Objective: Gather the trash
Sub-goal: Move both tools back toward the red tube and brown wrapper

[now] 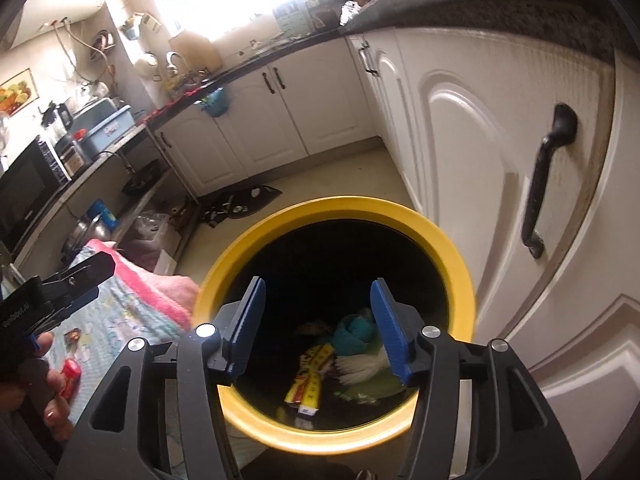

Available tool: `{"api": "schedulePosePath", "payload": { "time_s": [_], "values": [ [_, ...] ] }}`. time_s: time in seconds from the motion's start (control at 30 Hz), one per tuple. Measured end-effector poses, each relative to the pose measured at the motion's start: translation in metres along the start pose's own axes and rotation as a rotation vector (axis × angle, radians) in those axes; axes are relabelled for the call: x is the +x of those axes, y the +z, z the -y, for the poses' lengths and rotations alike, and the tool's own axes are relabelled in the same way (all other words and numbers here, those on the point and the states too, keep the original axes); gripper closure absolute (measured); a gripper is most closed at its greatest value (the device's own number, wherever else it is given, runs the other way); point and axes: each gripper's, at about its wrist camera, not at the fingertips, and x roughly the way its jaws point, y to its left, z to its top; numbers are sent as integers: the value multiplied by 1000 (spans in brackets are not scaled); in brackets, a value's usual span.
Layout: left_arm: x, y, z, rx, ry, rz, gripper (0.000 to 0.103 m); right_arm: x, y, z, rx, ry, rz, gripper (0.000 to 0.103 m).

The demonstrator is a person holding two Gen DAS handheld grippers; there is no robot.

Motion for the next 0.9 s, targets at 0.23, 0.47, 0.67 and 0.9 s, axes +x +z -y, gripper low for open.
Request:
{"api": "schedulePosePath", "payload": {
  "time_s": [0.23,0.47,0.67,0.9],
  "values": [
    [-32,2,-44,-52,76,50,11,-13,-2,-40,-60,86,3,43],
    [-63,1,-89,-107,133,93,11,-26,-8,-89,-134,182,-11,36],
    [-86,-3,-128,-159,186,119,11,-32,-21,-137,-215,272,-49,34],
    [-107,-13,-182,-215,254,121,11,-30,-42,-197,-309,360,-119,34]
  ]
}}
